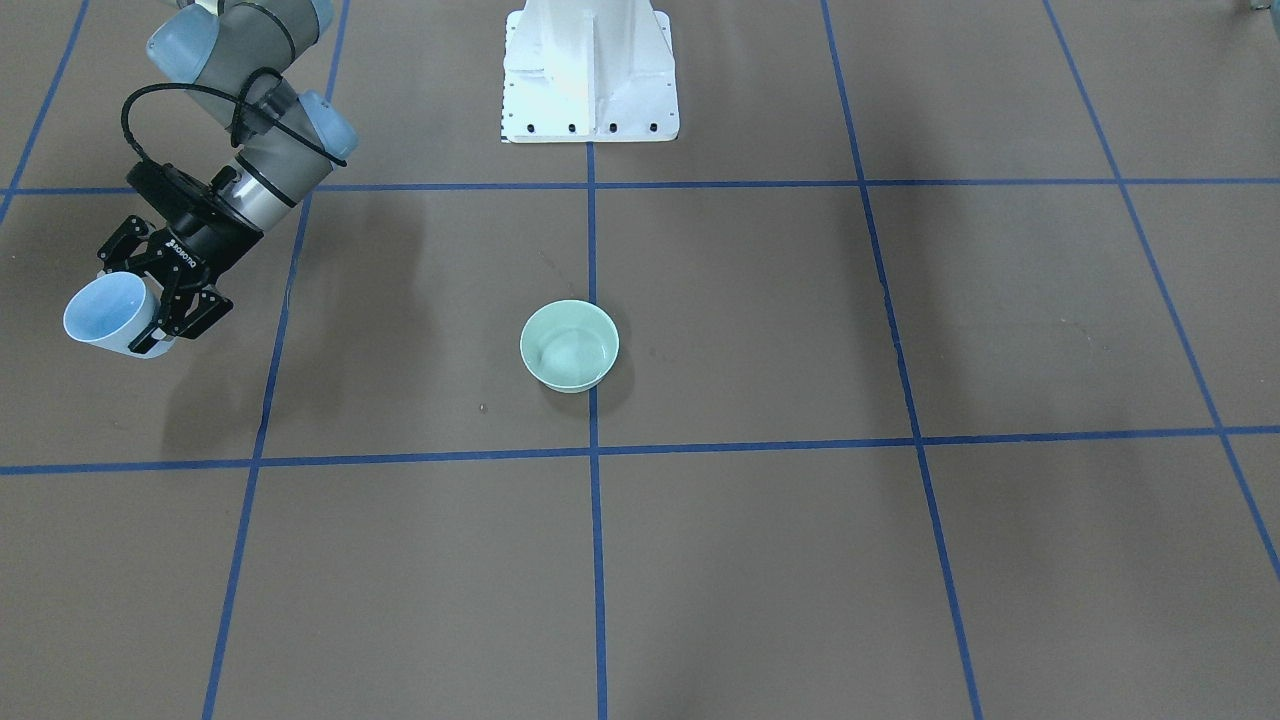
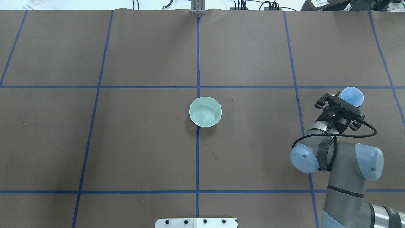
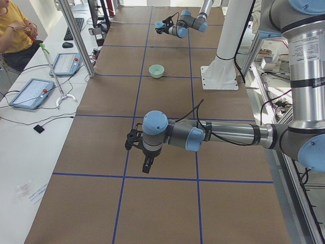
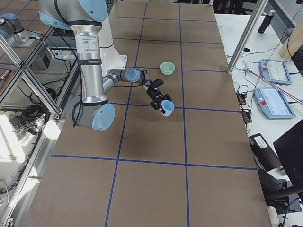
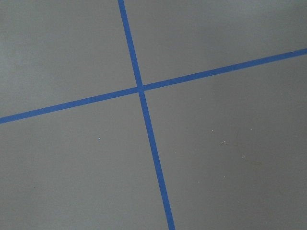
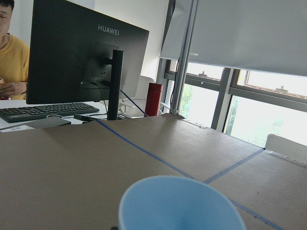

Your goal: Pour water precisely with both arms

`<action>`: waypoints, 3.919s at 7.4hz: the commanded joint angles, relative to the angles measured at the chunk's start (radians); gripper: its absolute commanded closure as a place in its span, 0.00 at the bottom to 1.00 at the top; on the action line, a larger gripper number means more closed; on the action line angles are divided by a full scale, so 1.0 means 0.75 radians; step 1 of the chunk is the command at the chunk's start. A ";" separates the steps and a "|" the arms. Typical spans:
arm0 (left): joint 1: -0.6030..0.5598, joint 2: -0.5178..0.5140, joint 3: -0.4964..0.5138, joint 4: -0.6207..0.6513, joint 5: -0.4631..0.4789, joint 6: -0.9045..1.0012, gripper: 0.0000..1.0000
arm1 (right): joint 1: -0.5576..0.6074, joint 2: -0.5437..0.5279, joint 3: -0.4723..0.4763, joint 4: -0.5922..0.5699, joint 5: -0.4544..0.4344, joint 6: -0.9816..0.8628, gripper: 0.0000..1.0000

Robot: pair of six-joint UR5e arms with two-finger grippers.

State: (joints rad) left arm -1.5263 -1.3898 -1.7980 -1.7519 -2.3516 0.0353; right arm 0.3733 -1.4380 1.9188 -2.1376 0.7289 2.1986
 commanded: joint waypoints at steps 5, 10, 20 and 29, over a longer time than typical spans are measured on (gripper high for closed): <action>0.000 0.000 0.000 0.002 -0.002 0.000 0.01 | -0.003 -0.005 0.002 0.931 -0.008 -0.997 1.00; 0.004 -0.010 0.021 0.000 -0.069 -0.002 0.01 | -0.027 0.003 -0.035 1.559 0.159 -1.407 1.00; 0.004 -0.012 0.041 0.000 -0.074 -0.002 0.01 | -0.195 0.201 -0.090 1.705 0.419 -2.091 1.00; 0.004 -0.002 0.045 0.002 -0.133 0.000 0.01 | -0.032 0.465 -0.200 1.345 0.679 -2.142 1.00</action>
State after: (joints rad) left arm -1.5232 -1.3914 -1.7647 -1.7510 -2.4514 0.0353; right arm 0.3375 -1.1178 1.8016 -1.1200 1.2239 0.5952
